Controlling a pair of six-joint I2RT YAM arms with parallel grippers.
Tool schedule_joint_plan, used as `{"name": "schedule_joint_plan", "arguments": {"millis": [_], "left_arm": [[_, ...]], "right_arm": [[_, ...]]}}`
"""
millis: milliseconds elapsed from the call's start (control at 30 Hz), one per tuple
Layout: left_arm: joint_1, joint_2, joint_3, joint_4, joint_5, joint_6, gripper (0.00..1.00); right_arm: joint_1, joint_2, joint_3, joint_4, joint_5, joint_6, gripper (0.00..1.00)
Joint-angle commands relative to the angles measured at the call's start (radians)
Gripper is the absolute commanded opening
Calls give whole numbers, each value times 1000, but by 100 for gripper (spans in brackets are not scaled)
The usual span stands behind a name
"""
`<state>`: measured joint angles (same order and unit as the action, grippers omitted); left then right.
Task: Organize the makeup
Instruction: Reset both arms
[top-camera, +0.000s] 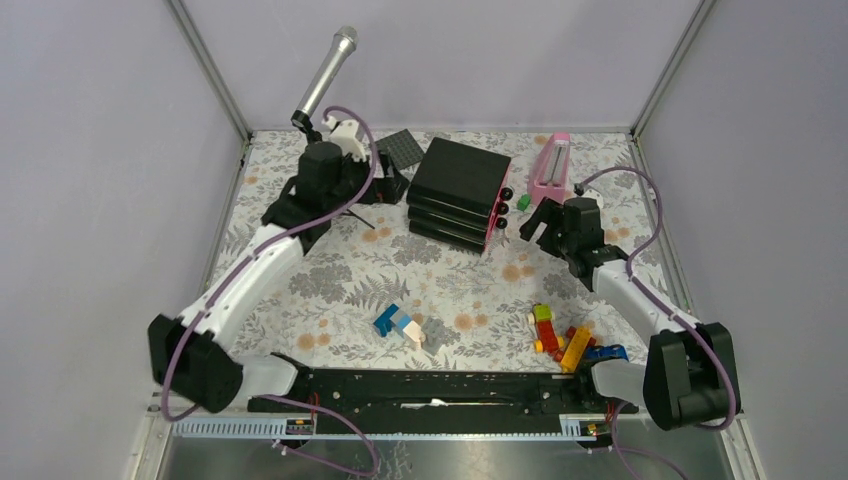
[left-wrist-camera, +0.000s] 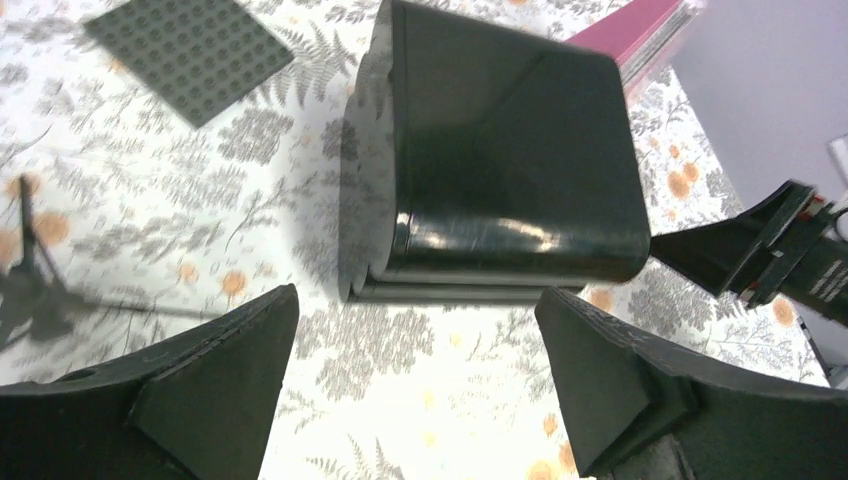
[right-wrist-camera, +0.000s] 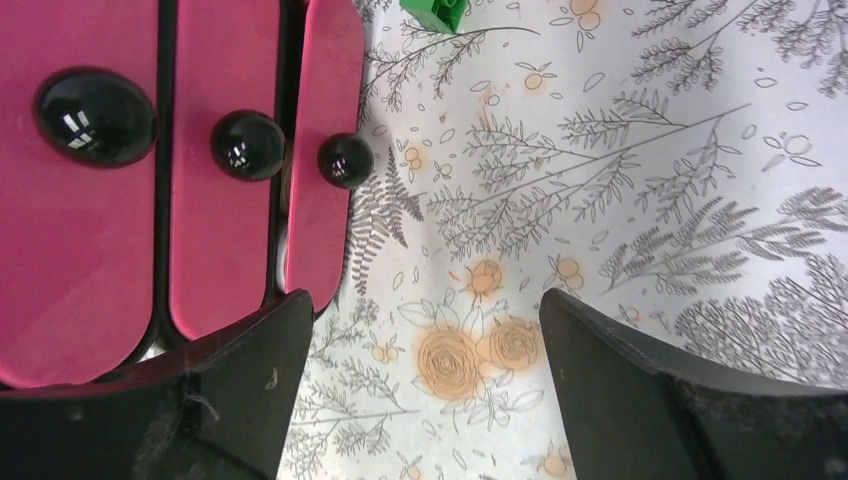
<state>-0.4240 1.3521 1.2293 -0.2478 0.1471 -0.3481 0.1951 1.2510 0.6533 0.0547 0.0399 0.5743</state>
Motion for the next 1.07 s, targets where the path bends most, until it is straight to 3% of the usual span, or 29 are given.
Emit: {"name": "schedule_joint_plan", "arguments": {"millis": [0, 67, 367, 500, 767, 1033], "left_arm": [[-1, -150, -146, -65, -101, -32, 99], [-1, -212, -222, -75, -104, -29, 99], [-1, -368, -407, -161, -152, 5, 99], [-1, -408, -439, -181, -204, 28, 99], [-1, -443, -442, -186, -152, 37, 99], [0, -416, -431, -201, -152, 43, 99]], "right_arm": [[1, -89, 72, -241, -25, -62, 94], [2, -113, 66, -270, -49, -62, 99], [2, -160, 41, -383, -7, -63, 100], [1, -158, 33, -447, 147, -23, 100], [1, -264, -18, -508, 359, 12, 100], [0, -379, -70, -473, 345, 5, 100]]}}
